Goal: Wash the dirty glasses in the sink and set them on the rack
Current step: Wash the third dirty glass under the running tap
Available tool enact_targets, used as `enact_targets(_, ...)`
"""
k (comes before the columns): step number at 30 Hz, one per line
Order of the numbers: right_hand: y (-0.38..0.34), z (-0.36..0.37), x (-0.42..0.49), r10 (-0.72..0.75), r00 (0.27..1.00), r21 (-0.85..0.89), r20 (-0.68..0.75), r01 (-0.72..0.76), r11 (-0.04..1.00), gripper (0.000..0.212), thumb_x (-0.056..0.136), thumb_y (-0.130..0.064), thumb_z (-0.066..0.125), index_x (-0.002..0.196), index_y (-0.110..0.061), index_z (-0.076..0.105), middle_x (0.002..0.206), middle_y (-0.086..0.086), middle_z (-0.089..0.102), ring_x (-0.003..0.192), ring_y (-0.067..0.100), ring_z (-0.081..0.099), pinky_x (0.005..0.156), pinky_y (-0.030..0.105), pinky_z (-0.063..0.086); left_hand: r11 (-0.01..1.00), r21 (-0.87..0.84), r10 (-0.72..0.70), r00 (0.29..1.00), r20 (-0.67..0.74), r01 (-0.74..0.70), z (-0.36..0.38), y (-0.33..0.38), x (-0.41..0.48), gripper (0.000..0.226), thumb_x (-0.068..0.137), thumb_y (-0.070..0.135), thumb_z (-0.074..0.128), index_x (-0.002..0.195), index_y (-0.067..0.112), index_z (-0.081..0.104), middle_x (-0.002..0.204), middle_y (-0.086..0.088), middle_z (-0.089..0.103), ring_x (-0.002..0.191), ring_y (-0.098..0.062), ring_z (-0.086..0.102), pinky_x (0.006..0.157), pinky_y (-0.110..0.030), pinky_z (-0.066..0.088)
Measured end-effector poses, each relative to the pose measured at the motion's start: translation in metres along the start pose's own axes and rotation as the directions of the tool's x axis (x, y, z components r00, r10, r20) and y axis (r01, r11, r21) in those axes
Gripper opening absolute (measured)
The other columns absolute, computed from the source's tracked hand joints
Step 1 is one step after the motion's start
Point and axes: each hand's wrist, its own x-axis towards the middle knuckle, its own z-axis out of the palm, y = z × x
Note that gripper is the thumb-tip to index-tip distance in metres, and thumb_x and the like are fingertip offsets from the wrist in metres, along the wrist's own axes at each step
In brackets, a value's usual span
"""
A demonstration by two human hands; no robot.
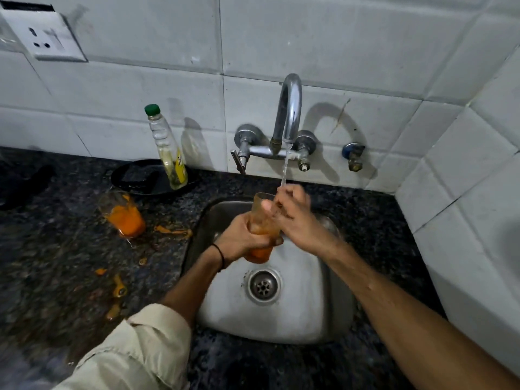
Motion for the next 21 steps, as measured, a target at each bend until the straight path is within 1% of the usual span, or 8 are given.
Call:
enact_targets(3, -0.014, 0.032, 0.001, -0.163, 0.915, -0.419, -0.37, -0.008, 0.908, 0.03, 0.099, -0.043, 0.05, 0.088, -0.016, 0.058, 0.101, 0.005, 0.052, 0.098, 0.022, 0.048, 0.095, 0.041, 0.039, 0.955, 0.286, 0.175, 0.932, -0.316, -0.082, 0.03, 0.001, 0.003, 0.03, 0.075, 0.034, 0.073, 0.098, 0.019, 0.062, 0.083, 0.006, 0.067, 0.078, -0.013, 0.067, 0.066, -0.022, 0.051)
enact_targets(5, -0.027, 0.038, 0.007, -0.06, 0.895, -0.282, -0.442, -0.075, 0.957, 0.033, 0.1, -0.04, 0.052, 0.072, -0.021, 0.053, 0.077, -0.002, 0.057, 0.078, 0.02, 0.058, 0.085, 0.041, 0.048, 0.888, 0.456, 0.312, 0.804, -0.506, -0.058, 0.044, -0.004, 0.001, 0.021, 0.089, 0.032, 0.064, 0.102, 0.017, 0.058, 0.088, 0.008, 0.063, 0.084, -0.015, 0.065, 0.068, -0.02, 0.048)
enact_targets(7, -0.032, 0.034, 0.021, 0.166, 0.905, -0.094, -0.391, -0.219, 0.971, 0.044, 0.099, -0.043, 0.054, 0.06, -0.022, 0.048, 0.065, -0.002, 0.056, 0.067, 0.022, 0.06, 0.071, 0.035, 0.05, 0.866, 0.499, 0.315, 0.781, -0.54, -0.004, 0.047, -0.01, 0.001, 0.036, 0.084, 0.036, 0.069, 0.112, 0.019, 0.055, 0.099, 0.005, 0.065, 0.088, -0.013, 0.063, 0.073, -0.027, 0.051)
enact_targets(11, -0.032, 0.015, 0.034, 0.147, 0.985, -0.175, -0.091, -0.162, 0.971, 0.042, 0.094, -0.035, 0.06, 0.056, -0.019, 0.052, 0.06, 0.001, 0.057, 0.062, 0.019, 0.059, 0.061, 0.032, 0.044, 0.995, 0.011, -0.099, 0.974, -0.205, 0.103, 0.021, -0.009, 0.004, 0.053, 0.075, 0.026, 0.081, 0.122, 0.018, 0.058, 0.103, 0.001, 0.071, 0.096, -0.016, 0.068, 0.078, -0.028, 0.055)
enact_targets(13, -0.028, 0.006, 0.03, 0.078, 0.992, -0.031, 0.095, -0.075, 0.997, 0.039, 0.094, -0.036, 0.061, 0.058, -0.021, 0.058, 0.059, 0.002, 0.059, 0.059, 0.014, 0.058, 0.062, 0.037, 0.049, 0.952, -0.274, -0.111, 0.989, 0.096, 0.133, 0.001, -0.01, 0.005, 0.049, 0.078, 0.016, 0.077, 0.124, 0.012, 0.06, 0.111, -0.008, 0.071, 0.107, -0.028, 0.067, 0.091, -0.04, 0.055)
enact_targets(15, -0.026, 0.004, 0.028, 0.058, 0.996, 0.108, 0.061, -0.064, 0.992, 0.039, 0.093, -0.034, 0.062, 0.057, -0.019, 0.058, 0.055, 0.002, 0.056, 0.054, 0.013, 0.053, 0.063, 0.037, 0.049, 0.907, -0.382, -0.082, 0.965, 0.249, 0.176, -0.009, -0.005, 0.007, 0.048, 0.078, 0.014, 0.072, 0.124, 0.008, 0.059, 0.111, -0.013, 0.069, 0.1, -0.03, 0.068, 0.09, -0.046, 0.054)
enact_targets(18, -0.031, 0.016, 0.03, 0.243, 0.935, 0.036, -0.257, -0.242, 0.97, 0.042, 0.093, -0.036, 0.058, 0.057, -0.016, 0.058, 0.054, -0.002, 0.056, 0.053, 0.015, 0.054, 0.061, 0.032, 0.045, 0.997, 0.005, -0.081, 0.995, -0.051, 0.081, 0.01, 0.01, 0.014, 0.045, 0.076, 0.018, 0.076, 0.117, 0.011, 0.059, 0.104, -0.009, 0.071, 0.092, -0.022, 0.069, 0.083, -0.039, 0.054)
enact_targets(21, -0.037, 0.03, 0.031, 0.326, 0.843, -0.15, -0.428, -0.422, 0.894, 0.043, 0.095, -0.042, 0.052, 0.064, -0.013, 0.058, 0.062, 0.002, 0.055, 0.062, 0.023, 0.052, 0.061, 0.03, 0.037, 0.901, 0.43, 0.125, 0.913, -0.387, 0.059, 0.036, 0.015, 0.013, 0.043, 0.08, 0.035, 0.069, 0.117, 0.019, 0.055, 0.104, -0.004, 0.07, 0.094, -0.021, 0.066, 0.077, -0.035, 0.052)
